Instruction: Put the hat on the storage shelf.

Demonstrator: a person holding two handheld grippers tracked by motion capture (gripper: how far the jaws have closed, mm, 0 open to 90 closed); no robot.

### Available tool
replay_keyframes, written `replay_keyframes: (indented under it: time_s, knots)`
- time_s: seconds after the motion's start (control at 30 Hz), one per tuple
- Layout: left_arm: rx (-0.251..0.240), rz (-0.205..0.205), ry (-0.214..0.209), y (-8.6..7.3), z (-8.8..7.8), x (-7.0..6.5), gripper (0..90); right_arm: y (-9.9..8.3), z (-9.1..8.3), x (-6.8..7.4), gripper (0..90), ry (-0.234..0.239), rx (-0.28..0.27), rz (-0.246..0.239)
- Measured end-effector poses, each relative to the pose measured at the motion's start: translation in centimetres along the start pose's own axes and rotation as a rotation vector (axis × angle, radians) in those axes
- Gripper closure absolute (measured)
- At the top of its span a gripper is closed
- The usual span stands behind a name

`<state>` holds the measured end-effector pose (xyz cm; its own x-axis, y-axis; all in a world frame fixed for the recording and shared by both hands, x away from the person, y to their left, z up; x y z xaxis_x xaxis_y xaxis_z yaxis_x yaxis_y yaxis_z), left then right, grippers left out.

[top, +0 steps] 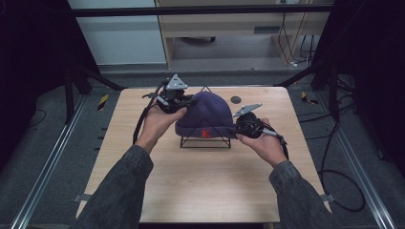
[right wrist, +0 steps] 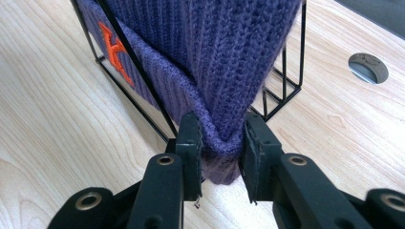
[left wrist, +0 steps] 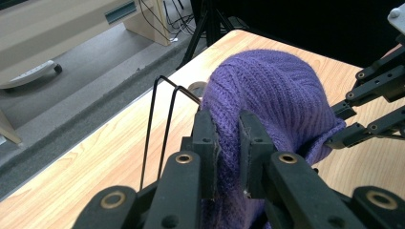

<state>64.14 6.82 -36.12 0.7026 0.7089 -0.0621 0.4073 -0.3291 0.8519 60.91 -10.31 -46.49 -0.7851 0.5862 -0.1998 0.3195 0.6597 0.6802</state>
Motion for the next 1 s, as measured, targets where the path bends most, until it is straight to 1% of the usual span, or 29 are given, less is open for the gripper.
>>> replay_keyframes:
  time_s: [0.13,0.4,0.5,0.67,0.8,0.9,1.0]
  knots:
    - [-0.006,0.000,-0.002,0.0,0.0,-0.2,79.2,0.0,0.1,0.1,71.4,-0.001,0.003,0.000]
    - [0.008,-0.011,-0.007,-1.1,0.4,-0.1,79.2,-0.7,0.9,0.5,71.0,0.006,0.010,0.013]
    - [0.012,-0.014,-0.010,-1.3,0.5,-0.1,79.2,-0.9,1.1,0.5,70.7,0.008,0.015,0.016]
    - [0.021,-0.006,-0.012,-1.5,0.6,-0.4,79.2,-1.2,1.2,0.6,70.4,0.010,0.022,0.021]
    - [0.018,-0.015,-0.013,-1.8,0.7,-0.5,79.2,-1.2,1.3,0.7,69.9,0.010,0.030,0.020]
    - [0.037,-0.027,-0.010,-2.7,0.9,-0.2,79.2,-1.4,1.6,0.7,69.6,0.010,0.037,0.029]
    - [0.046,-0.026,-0.011,-3.0,1.0,-0.3,79.2,-1.7,1.7,0.9,69.5,0.011,0.044,0.028]
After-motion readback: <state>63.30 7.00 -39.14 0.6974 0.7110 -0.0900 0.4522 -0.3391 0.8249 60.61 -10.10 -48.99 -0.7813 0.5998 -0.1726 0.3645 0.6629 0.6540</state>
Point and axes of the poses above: each handheld gripper's, and its own axes: z roughly forward along the jaws, y roughly out of its top, x roughly to its left, the point moved 9 cm from there along z, roughly forward along the jaws, and after that the axes turned 12 degrees about -z, right-handed, at the moved point
